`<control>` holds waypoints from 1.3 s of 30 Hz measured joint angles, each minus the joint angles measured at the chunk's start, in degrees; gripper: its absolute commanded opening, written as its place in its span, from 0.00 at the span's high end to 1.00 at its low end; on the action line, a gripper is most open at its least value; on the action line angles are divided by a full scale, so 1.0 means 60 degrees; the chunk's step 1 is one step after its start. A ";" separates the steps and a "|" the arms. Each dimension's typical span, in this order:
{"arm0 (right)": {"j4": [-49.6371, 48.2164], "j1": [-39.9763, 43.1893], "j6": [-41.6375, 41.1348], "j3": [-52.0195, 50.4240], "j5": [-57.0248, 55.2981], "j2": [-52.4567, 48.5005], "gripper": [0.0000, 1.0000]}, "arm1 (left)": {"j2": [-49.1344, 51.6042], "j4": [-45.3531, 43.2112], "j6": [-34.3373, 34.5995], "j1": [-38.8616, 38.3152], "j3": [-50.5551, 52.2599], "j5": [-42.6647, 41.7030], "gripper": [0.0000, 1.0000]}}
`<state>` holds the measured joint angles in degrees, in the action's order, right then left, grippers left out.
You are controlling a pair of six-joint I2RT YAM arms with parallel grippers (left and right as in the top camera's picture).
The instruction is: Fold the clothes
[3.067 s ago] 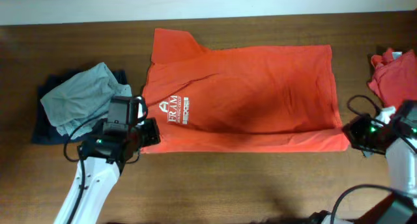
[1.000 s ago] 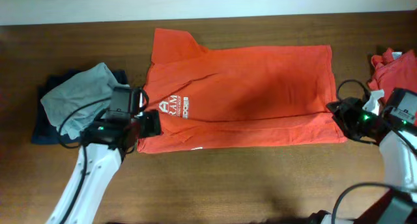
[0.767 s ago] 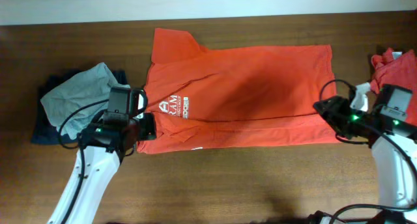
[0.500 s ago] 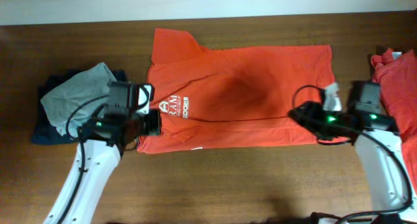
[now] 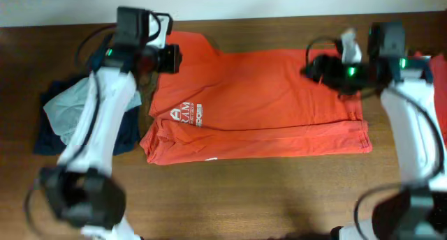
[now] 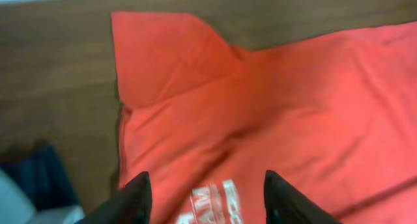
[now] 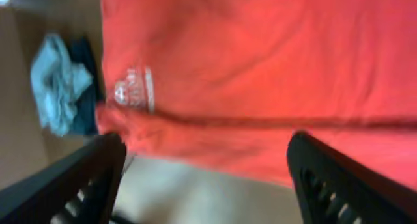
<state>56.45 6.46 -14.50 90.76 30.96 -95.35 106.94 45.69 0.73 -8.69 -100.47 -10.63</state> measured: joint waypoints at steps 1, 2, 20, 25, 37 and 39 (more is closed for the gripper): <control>0.0058 0.0022 0.0007 0.0525 -0.0087 -0.0419 0.14 | 0.0506 0.0000 -0.0095 0.0058 -0.0288 -0.0022 0.39; 0.0138 0.0055 0.0015 0.1071 -0.0164 -0.0860 0.15 | 0.0991 0.0007 -0.0164 0.0117 -0.0605 -0.0051 0.35; 0.1428 0.1089 0.0233 0.2769 -0.0597 -0.2816 0.16 | 0.5756 -0.4339 -0.0441 0.1060 -0.2364 -0.0127 0.22; 0.1778 0.1089 0.0244 0.2772 -0.0794 -0.2816 0.17 | 0.6400 -0.5067 -0.0397 0.1035 -0.2364 -0.0168 0.21; 0.1257 0.1089 0.0244 0.2772 -0.1796 -0.2816 0.10 | 0.6652 -0.5096 -0.0342 0.0896 -0.2568 -0.0244 0.99; 0.0718 0.1089 0.0273 0.2787 -0.2135 -0.2816 0.08 | 0.6655 -0.4714 -0.0470 0.0838 -0.2692 -0.0419 1.00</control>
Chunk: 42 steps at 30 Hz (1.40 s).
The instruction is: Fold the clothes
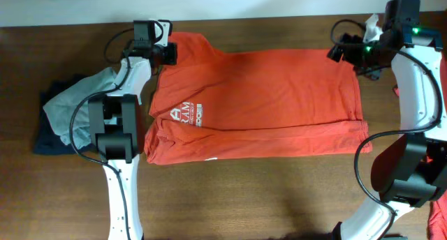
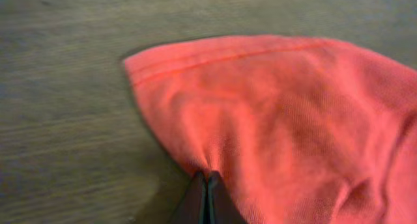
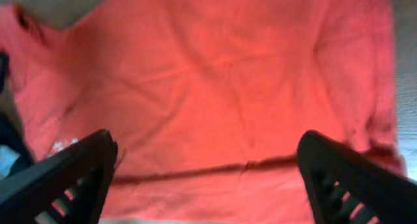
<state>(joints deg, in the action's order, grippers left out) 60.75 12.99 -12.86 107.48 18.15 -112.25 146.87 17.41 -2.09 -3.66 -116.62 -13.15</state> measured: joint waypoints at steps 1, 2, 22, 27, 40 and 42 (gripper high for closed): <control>-0.0142 0.0000 0.0000 0.0000 -0.0080 0.0000 0.08 | 0.0000 0.0266 -0.0062 -0.0036 -0.0091 -0.0066 1.00; -0.0419 0.0000 0.0004 0.0000 -0.0175 0.0000 0.08 | 0.0007 0.0721 -0.0168 -0.0073 -0.0291 -0.0098 1.00; -0.3493 0.1563 -0.0393 0.0058 0.0015 -0.2506 0.17 | 0.0441 0.7089 -0.0765 -0.0350 -0.4976 0.0838 1.00; -0.4827 0.1450 -0.0393 0.0058 0.0484 -0.3351 0.20 | 0.0444 0.7756 -0.0765 -0.0455 -0.5085 0.0849 1.00; -0.5996 0.1381 -0.0871 0.0066 0.0882 -0.4441 0.42 | 0.0444 0.8215 -0.0765 -0.0583 -0.5085 0.0849 1.00; -0.6124 0.1370 -0.0896 0.0066 0.0882 -0.4466 0.46 | 0.0441 0.8215 -0.0765 -0.0583 -0.5085 0.0849 1.00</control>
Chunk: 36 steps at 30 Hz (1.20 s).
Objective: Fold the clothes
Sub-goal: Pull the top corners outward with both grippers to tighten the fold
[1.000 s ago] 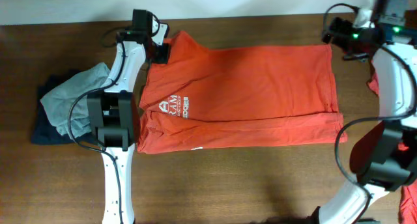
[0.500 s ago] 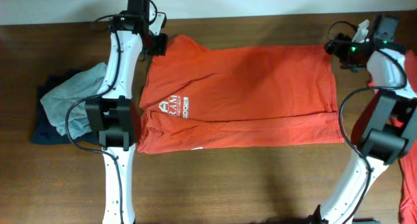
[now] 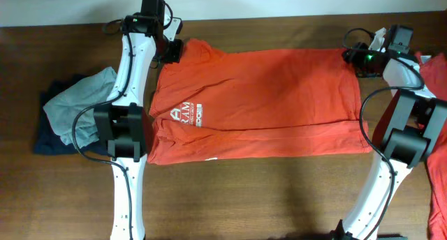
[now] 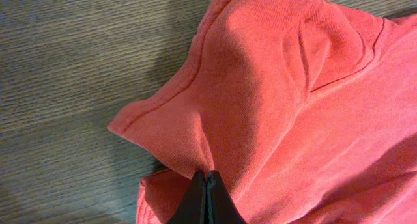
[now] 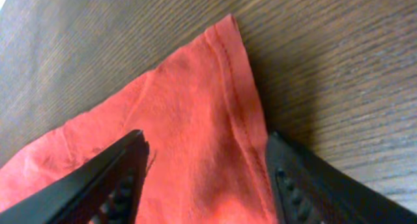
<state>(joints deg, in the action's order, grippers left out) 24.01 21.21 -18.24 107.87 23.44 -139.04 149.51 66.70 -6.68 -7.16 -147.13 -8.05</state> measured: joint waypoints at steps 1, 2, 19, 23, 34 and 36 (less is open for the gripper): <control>-0.0051 0.0000 0.0000 -0.0004 0.0000 -0.0018 0.46 | 0.0004 0.0004 0.0000 0.0000 0.0000 0.0000 1.00; -0.0157 -0.0007 -0.0011 -0.0004 0.0000 -0.0036 0.48 | 0.0004 0.0025 0.0000 0.0000 0.0000 0.0000 1.00; -0.0627 0.0080 -0.0102 0.0080 -0.0361 -0.0124 0.25 | 0.0000 0.0248 0.0000 0.0000 0.0000 0.0029 1.00; -0.0834 0.0200 -0.0102 0.0080 -0.0353 -0.0142 0.27 | 0.0000 0.0248 0.0000 0.0000 0.0000 0.0029 1.00; -0.1450 -0.0193 -0.0015 0.0113 -0.0240 -0.0444 0.43 | 0.0004 0.0270 0.0004 0.0000 0.0000 0.0029 1.00; -0.1464 -0.0270 0.0018 0.0113 -0.0219 -0.0452 0.61 | 0.0000 0.0284 0.0000 0.0000 0.0000 0.0029 1.00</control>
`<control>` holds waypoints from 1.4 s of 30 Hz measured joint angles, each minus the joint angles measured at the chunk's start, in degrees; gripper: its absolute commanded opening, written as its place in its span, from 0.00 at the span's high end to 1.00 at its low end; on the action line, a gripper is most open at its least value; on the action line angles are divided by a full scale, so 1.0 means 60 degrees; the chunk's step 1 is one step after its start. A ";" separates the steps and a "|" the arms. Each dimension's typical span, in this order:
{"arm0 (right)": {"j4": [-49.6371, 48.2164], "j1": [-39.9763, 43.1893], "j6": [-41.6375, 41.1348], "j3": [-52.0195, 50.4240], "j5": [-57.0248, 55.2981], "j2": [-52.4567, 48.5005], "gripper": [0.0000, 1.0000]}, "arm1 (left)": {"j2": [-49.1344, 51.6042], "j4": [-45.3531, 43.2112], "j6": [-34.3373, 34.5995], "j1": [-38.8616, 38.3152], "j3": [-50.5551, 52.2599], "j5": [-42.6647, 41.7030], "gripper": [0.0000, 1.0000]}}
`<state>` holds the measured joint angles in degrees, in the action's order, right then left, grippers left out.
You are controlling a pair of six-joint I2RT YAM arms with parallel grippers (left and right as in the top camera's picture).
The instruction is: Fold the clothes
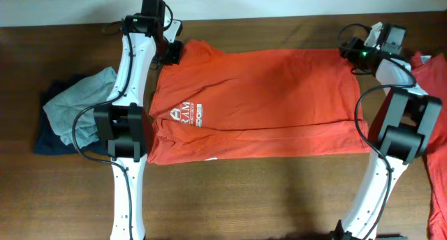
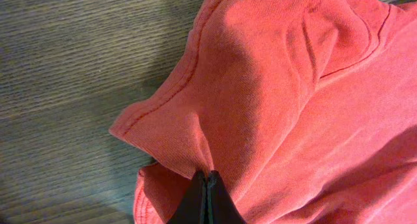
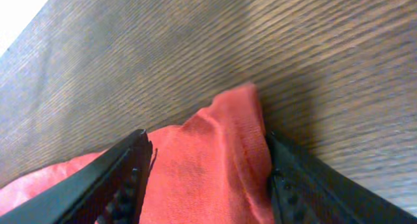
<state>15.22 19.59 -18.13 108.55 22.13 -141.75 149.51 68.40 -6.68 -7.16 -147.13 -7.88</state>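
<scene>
An orange T-shirt [image 1: 258, 100] with a white logo lies spread flat on the wooden table. My left gripper [image 1: 171, 50] is at its far left sleeve. In the left wrist view the gripper [image 2: 207, 180] is shut on a pinch of that sleeve [image 2: 260, 87], which bulges up ahead of the jaws. My right gripper [image 1: 353, 53] is at the shirt's far right corner. In the right wrist view it [image 3: 205, 185] stands open, one finger on each side of the bunched corner [image 3: 228, 139].
A pile of grey and dark blue clothes [image 1: 73, 111] lies left of the shirt. Red cloth [image 1: 422, 62] shows at the table's right edge. The table's far edge [image 1: 279, 18] runs just behind both grippers.
The left gripper still holds the sleeve, almost unmoved. The right gripper has shifted slightly left at the far right corner. That corner now sits nearer its open fingers and looks bunched.
Both grippers first hung open over the flat shirt, left over the logo side, right over the hem side. Then the left was shut on the far left sleeve, the right still open above. Later the right sat low, open around the far right corner, as now.
</scene>
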 measured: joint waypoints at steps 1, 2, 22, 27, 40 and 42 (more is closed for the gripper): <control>0.0004 -0.0018 -0.0018 0.0000 0.0004 -0.0007 0.66 | 0.0004 0.0000 0.0000 0.0000 0.0000 0.0000 1.00; 0.0018 -0.0018 -0.0004 0.0000 0.0007 -0.0015 0.73 | 0.0004 0.0004 0.0000 0.0000 0.0000 0.0000 1.00; 0.5963 0.0164 0.1290 0.3344 0.0586 -0.0149 0.96 | -0.0637 0.0849 0.0000 0.0000 0.0000 0.0834 1.00; 0.7737 0.0164 0.1534 0.4273 0.0488 -0.0146 0.96 | -0.1297 0.1392 0.0000 0.0000 -0.0036 0.0900 1.00; 1.1868 0.0164 0.1636 0.5439 -0.1402 -0.0084 0.96 | -0.1530 0.3577 0.0000 0.0000 -0.0091 0.1395 1.00; 1.2236 0.0164 0.1632 0.5497 -0.1807 -0.0018 0.96 | -0.1526 0.3942 0.0000 0.0007 -0.0091 0.1399 1.00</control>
<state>88.64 20.58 -8.34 141.53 11.29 -141.86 140.35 92.05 -6.68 -7.11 -147.68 0.51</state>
